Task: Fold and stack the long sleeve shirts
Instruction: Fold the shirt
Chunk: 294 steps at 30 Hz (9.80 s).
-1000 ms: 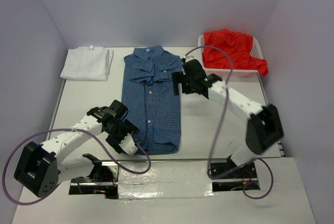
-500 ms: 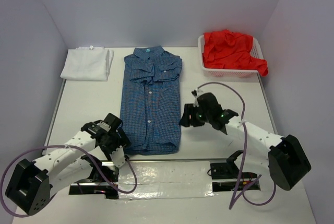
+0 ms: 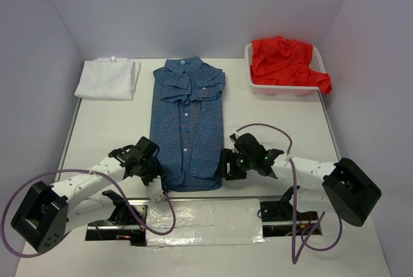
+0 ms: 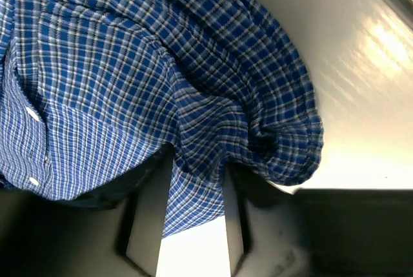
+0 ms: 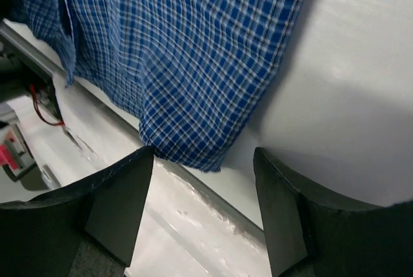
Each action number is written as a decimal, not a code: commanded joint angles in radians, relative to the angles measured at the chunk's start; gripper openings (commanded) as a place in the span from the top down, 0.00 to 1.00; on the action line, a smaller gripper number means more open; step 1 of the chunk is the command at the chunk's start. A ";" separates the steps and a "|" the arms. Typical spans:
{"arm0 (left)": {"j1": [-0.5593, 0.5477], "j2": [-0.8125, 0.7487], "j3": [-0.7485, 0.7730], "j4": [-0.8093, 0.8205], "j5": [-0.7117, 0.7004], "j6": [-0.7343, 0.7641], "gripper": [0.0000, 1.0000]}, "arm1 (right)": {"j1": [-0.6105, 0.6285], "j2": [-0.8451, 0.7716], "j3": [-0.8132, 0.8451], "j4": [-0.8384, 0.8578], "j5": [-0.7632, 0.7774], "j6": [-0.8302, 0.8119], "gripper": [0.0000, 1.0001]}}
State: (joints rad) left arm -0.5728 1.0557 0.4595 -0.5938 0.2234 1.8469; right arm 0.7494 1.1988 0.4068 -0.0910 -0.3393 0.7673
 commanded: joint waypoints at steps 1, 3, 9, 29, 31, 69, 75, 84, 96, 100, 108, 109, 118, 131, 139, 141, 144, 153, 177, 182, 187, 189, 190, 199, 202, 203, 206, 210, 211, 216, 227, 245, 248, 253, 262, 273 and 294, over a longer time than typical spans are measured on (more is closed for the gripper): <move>-0.010 0.007 -0.032 -0.052 0.097 -0.037 0.56 | 0.011 0.042 -0.002 0.085 -0.004 0.063 0.29; -0.010 0.009 -0.019 -0.063 0.108 -0.043 0.60 | 0.013 0.062 -0.006 0.088 -0.004 0.064 0.31; -0.012 -0.002 -0.005 -0.072 0.140 -0.110 0.90 | 0.011 0.139 0.029 0.155 -0.036 0.064 0.68; -0.038 -0.094 0.318 -0.341 0.358 -0.632 1.00 | 0.061 -0.173 0.262 -0.389 -0.132 -0.157 1.00; 0.019 -0.016 0.393 -0.360 0.387 -0.702 1.00 | 0.006 -0.124 0.351 -0.420 -0.167 -0.204 1.00; 0.539 0.852 0.987 0.087 0.407 -1.296 0.78 | -0.499 0.821 1.149 -0.425 -0.204 -0.313 0.81; 0.544 0.869 0.986 0.108 0.308 -1.345 0.61 | -0.515 0.803 1.234 -0.439 -0.136 -0.309 0.50; 0.548 0.869 1.016 0.144 0.117 -1.449 0.42 | -0.516 0.658 1.245 -0.463 -0.020 -0.364 0.38; 0.481 0.583 0.894 -0.042 0.310 -0.826 0.45 | -0.403 0.414 0.867 -0.389 -0.015 -0.427 0.42; 0.439 0.433 0.701 -0.314 0.303 -0.375 0.40 | -0.355 0.381 0.718 -0.352 -0.015 -0.343 0.41; 0.358 0.248 0.308 0.023 0.105 -0.253 0.26 | -0.352 0.375 0.531 -0.247 -0.027 -0.234 0.26; 0.341 0.250 0.297 0.053 0.100 -0.261 0.21 | -0.351 0.378 0.518 -0.234 -0.029 -0.227 0.26; 0.326 0.262 0.213 0.153 0.111 -0.229 0.19 | -0.352 0.449 0.458 -0.130 -0.058 -0.171 0.26; 0.318 0.291 0.114 0.394 0.059 -0.284 0.41 | -0.349 0.525 0.441 -0.078 -0.130 -0.151 0.50; 0.318 0.265 0.126 0.387 0.051 -0.391 1.00 | -0.352 0.490 0.460 -0.134 -0.153 -0.195 1.00; 0.321 0.253 0.163 0.329 0.050 -0.441 1.00 | -0.352 0.470 0.471 -0.168 -0.162 -0.227 1.00; 0.323 0.231 0.211 0.179 0.051 -0.485 1.00 | -0.349 0.426 0.472 -0.231 -0.185 -0.269 1.00; 0.304 0.025 0.278 -0.236 0.062 -0.542 1.00 | -0.246 0.191 0.386 -0.458 -0.167 -0.304 1.00; 0.467 0.303 0.803 -0.497 0.336 -0.968 1.00 | -0.395 0.196 0.729 -0.679 -0.420 -0.327 1.00; 0.521 0.495 0.927 -0.384 0.349 -1.129 1.00 | -0.462 0.416 0.869 -0.674 -0.425 -0.378 1.00; 0.540 0.657 1.030 -0.324 0.300 -1.216 1.00 | -0.527 0.577 0.929 -0.595 -0.471 -0.332 1.00; 0.545 0.722 1.073 -0.313 0.301 -1.244 1.00 | -0.542 0.607 0.940 -0.566 -0.465 -0.307 1.00; 0.547 0.739 1.082 -0.292 0.303 -1.256 1.00 | -0.556 0.614 0.946 -0.543 -0.457 -0.295 1.00; 0.538 0.869 1.171 -0.149 0.364 -1.403 0.97 | -0.585 0.740 1.027 -0.472 -0.389 -0.212 0.92; 0.522 0.898 1.179 -0.086 0.327 -1.448 0.95 | -0.590 0.759 1.021 -0.425 -0.345 -0.172 0.78; 0.518 0.917 1.185 -0.077 0.321 -1.460 0.94 | -0.591 0.762 1.023 -0.412 -0.319 -0.163 0.74; 0.502 0.944 1.188 -0.031 0.291 -1.511 0.89 | -0.598 0.759 1.058 -0.366 -0.267 -0.135 0.60; 0.501 0.948 1.177 0.067 0.245 -1.642 0.91 | -0.598 0.693 1.150 -0.372 -0.137 -0.193 0.29; 0.501 0.945 1.176 0.083 0.238 -1.664 0.92 | -0.595 0.667 1.173 -0.375 -0.112 -0.213 0.24; 0.481 0.935 1.168 0.150 0.191 -1.765 0.94 | -0.558 0.498 1.129 -0.359 -0.020 -0.310 0.00; 0.426 0.983 1.235 0.176 0.070 -1.825 0.96 | -0.279 0.372 0.839 -0.201 0.092 -0.326 0.29; 0.340 1.219 1.512 0.088 -0.068 -1.784 0.73 | -0.288 0.720 1.018 -0.360 0.338 -0.194 1.00; 0.352 1.274 1.553 0.077 -0.104 -1.773 0.65 | -0.304 0.795 1.055 -0.394 0.361 -0.175 1.00; 0.355 1.310 1.662 0.060 -0.121 -1.769 0.27 | -0.326 0.855 1.139 -0.447 0.422 -0.181 1.00; 0.373 1.235 1.834 -0.012 -0.107 -1.754 0.01 | -0.366 0.860 1.369 -0.558 0.480 -0.298 1.00; 0.355 0.926 1.347 -0.089 0.077 -1.600 0.04 | -0.210 0.470 1.028 -0.454 0.339 -0.208 0.55; 0.367 1.080 1.202 -0.012 -0.032 -1.614 0.04 | -0.243 0.519 0.524 -0.204 0.220 0.006 0.92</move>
State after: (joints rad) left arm -0.2089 2.1151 1.6722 -0.6128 0.2279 0.2131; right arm 0.5381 1.7073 0.9363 -0.3489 -0.1333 0.7765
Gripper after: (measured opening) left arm 0.957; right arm 0.084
